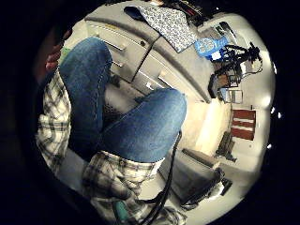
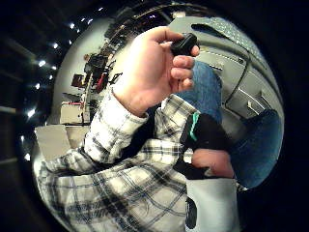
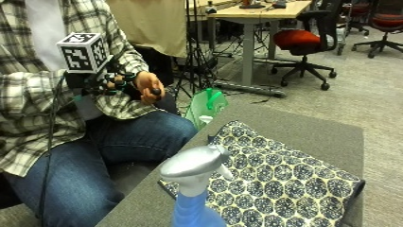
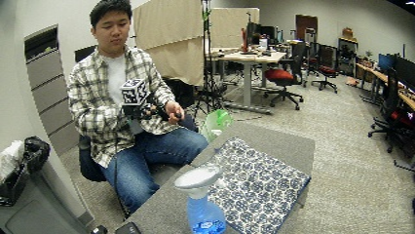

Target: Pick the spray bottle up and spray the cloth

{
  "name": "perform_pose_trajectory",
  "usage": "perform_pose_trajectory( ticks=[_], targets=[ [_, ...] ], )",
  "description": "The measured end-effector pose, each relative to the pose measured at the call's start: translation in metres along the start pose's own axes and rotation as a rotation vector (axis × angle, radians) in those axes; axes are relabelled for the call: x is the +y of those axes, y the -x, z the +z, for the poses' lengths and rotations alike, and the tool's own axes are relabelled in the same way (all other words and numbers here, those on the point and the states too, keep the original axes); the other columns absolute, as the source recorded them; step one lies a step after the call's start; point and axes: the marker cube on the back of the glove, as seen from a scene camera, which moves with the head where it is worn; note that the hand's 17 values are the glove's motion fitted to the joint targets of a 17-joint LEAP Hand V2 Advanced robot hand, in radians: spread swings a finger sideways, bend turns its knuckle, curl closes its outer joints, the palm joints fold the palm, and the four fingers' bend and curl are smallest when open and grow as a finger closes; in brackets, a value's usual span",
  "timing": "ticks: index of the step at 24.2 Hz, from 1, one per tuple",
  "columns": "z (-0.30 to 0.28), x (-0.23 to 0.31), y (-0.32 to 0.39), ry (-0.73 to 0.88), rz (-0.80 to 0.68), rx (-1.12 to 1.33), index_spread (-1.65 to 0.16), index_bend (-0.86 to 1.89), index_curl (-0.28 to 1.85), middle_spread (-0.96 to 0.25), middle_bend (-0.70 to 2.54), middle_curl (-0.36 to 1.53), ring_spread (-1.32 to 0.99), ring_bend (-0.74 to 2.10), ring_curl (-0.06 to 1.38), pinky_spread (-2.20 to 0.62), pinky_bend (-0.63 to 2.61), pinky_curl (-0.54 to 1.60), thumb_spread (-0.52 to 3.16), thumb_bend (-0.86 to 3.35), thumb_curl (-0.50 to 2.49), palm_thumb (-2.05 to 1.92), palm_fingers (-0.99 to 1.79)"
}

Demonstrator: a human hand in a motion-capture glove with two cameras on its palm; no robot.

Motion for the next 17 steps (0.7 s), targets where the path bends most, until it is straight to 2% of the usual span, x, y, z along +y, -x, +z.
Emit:
perform_pose_trajectory(
  ticks=[7,17],
  targets=[
    [0.008,0.006,0.014,-0.017,0.001,0.007,-0.24,0.18,0.11,0.02,0.14,0.05,0.13,0.23,0.07,0.14,0.51,0.13,0.7,0.33,0.19,0.54,0.04],
    [0.005,-0.003,-0.003,-0.018,0.042,-0.005,-0.29,0.19,0.19,0.02,0.16,0.09,0.18,0.26,0.12,0.19,0.57,0.17,0.96,0.28,0.28,0.56,-0.01]
  ],
)
